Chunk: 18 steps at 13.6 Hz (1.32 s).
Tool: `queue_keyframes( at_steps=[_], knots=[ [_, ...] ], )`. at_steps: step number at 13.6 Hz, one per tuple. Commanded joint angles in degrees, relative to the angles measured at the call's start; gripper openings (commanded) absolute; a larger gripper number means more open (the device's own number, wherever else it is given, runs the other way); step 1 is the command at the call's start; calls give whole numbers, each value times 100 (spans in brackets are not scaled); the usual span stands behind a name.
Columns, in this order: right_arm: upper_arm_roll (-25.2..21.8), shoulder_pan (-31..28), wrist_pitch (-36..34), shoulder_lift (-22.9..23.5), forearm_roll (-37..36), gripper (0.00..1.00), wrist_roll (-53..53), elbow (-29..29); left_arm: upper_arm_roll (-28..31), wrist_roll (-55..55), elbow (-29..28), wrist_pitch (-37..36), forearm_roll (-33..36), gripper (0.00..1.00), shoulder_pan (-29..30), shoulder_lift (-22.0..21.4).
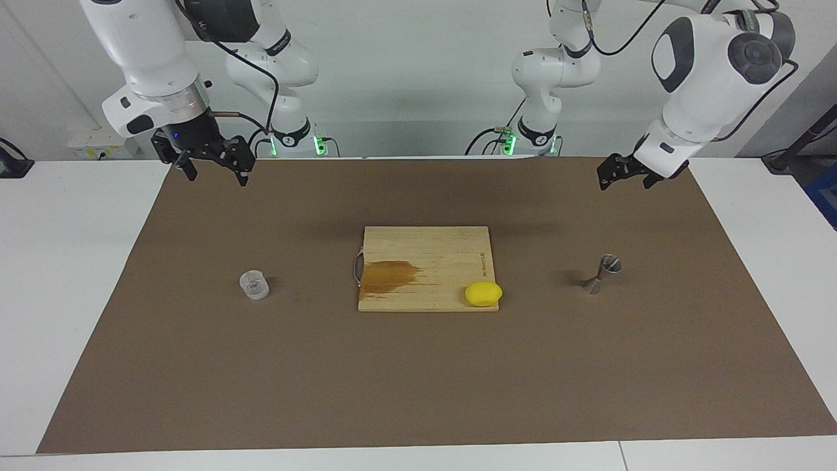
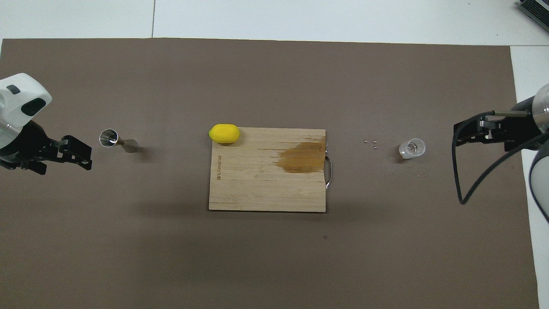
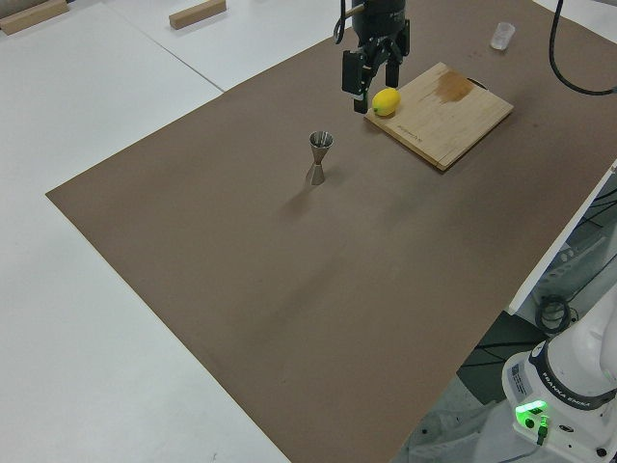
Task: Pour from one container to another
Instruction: 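Move the left gripper toward the small silver metal cup, opening it, then grasp the silver metal cup with the left gripper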
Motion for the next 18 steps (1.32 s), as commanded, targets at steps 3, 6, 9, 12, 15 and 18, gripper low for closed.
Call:
queue_keyframes(
  at_steps=[3, 6, 9, 12, 15, 18],
  knots=[
    [31, -60, -77, -83, -6, 100, -86, -42, 568, -2140, -822, 586, -1584, 100, 327, 164],
    [31, -60, -77, -83, -6, 100, -86, -42, 1095, -2906, -1413, 992, -2876, 100, 327, 102],
    [31, -60, -77, -83, -6, 100, -95, -42, 1491, -3576, -2019, 1580, -4098, 100, 327, 14],
    [31, -60, -77, -83, -6, 100, -86, -42, 1659, -4489, -2721, 2511, -5513, 100, 379, -65],
    [31, -60, -77, -83, -6, 100, -95, -42, 1651, -4729, -3144, 2935, -6376, 100, 389, -74],
    [31, -60, -77, -83, -6, 100, -95, -42, 1651, -4729, -3549, 3137, -7306, 100, 371, -12]
  ],
)
